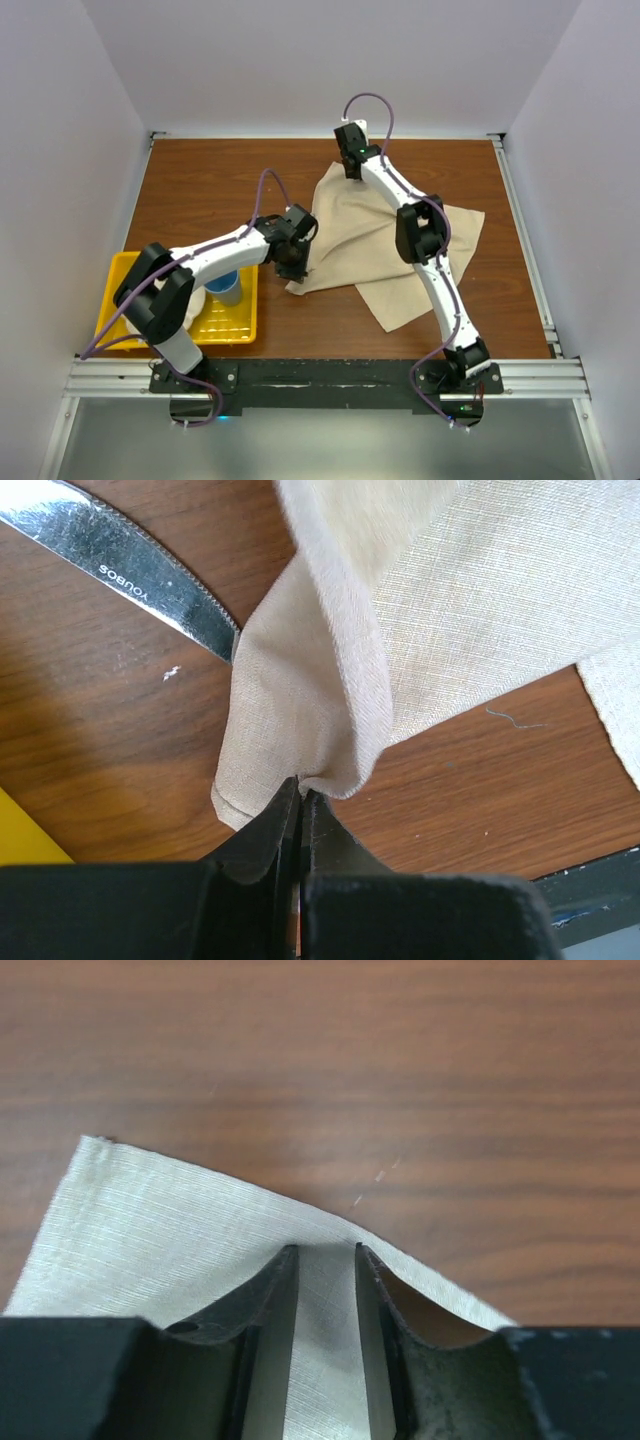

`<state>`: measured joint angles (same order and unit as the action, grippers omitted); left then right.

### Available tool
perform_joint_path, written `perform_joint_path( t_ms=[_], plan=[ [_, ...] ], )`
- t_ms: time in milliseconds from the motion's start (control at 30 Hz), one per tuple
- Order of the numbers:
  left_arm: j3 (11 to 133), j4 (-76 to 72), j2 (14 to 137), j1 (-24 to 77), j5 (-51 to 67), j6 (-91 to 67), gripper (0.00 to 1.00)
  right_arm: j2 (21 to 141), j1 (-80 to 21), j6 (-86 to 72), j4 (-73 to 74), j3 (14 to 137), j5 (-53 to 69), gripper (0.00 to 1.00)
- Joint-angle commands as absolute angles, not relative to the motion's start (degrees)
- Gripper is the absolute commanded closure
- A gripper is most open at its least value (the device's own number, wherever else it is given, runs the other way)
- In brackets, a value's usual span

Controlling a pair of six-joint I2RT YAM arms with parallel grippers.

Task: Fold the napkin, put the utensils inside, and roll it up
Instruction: Flatten out the napkin at the center of the board.

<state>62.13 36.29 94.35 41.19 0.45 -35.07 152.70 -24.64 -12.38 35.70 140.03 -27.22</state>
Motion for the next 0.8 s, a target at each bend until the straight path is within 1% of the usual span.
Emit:
perform_joint_path(
  t_ms=[0,33,67,100,167,233,267,300,333,367,400,433,467,533,567,600,633,667,767],
  plan=[
    [66.2,35.2,95.2,40.8,1.7,-36.2,1.00,150.3,-23.0,-11.4,39.1,144.0,-27.0,0.62],
    [67.3,35.4,95.3,40.8,1.6,-35.9,1.00,147.9,-23.0,-12.4,39.5,143.4,-23.6,0.54],
    [67.7,35.4,95.2,40.8,1.5,-35.6,1.00,145.7,-23.0,-13.4,39.8,140.7,-22.3,0.49],
    [67.9,35.5,95.1,40.8,1.1,-35.5,1.00,141.9,-23.2,-17.4,43.1,139.8,-21.7,0.46],
    [68.6,35.6,94.6,40.6,1.0,-35.3,1.00,138.7,-23.1,-21.1,48.2,137.0,-18.8,0.42],
    [69.1,35.0,94.2,40.4,1.2,-35.2,1.00,132.8,-23.2,-24.6,54.2,132.5,-18.3,0.41],
    [69.2,34.6,94.0,40.3,1.3,-35.2,1.00,129.9,-23.2,-25.5,55.1,124.9,-17.5,0.40],
    [69.6,34.2,94.1,40.1,1.6,-35.1,1.00,127.4,-23.3,-25.6,55.6,120.3,-17.2,0.40],
    [69.9,34.1,94.1,39.6,1.8,-34.9,1.00,121.7,-23.4,-26.0,55.9,115.8,-17.4,0.40],
    [70.3,34.1,94.2,39.4,2.1,-34.8,1.00,118.9,-23.3,-25.8,56.1,107.7,-17.4,0.40],
    [71.2,34.0,94.7,39.0,2.9,-34.7,1.00,116.0,-23.6,-25.6,55.6,103.6,-17.9,0.40],
    [71.6,34.1,95.0,38.2,3.3,-34.5,1.00,109.8,-23.9,-25.3,55.0,99.6,-18.3,0.40],
    [72.1,34.3,95.3,37.8,3.8,-34.5,1.00,107.3,-24.1,-23.6,54.2,92.1,-15.2,0.41],
    [73.6,34.7,96.3,36.5,5.4,-34.5,1.00,102.8,-24.8,-23.5,54.0,86.2,-12.4,0.41],
    [74.1,34.9,96.7,36.1,6.0,-34.5,1.00,98.9,-25.1,-24.9,54.7,80.7,-11.3,0.41],
    [75.0,35.2,97.4,35.8,7.2,-34.5,1.00,96.8,-26.1,-25.5,54.7,77.7,-10.6,0.42],
    [75.4,35.3,97.6,35.2,7.8,-34.4,1.00,94.9,-26.7,-26.1,54.4,72.1,-10.1,0.43],
    [75.8,35.4,97.9,34.9,8.4,-34.5,1.00,90.7,-27.4,-28.3,54.2,69.5,-10.1,0.43],
    [76.9,35.4,98.6,34.6,9.9,-34.6,1.00,84.6,-29.4,-31.0,51.8,60.9,-8.3,0.45]
  ],
)
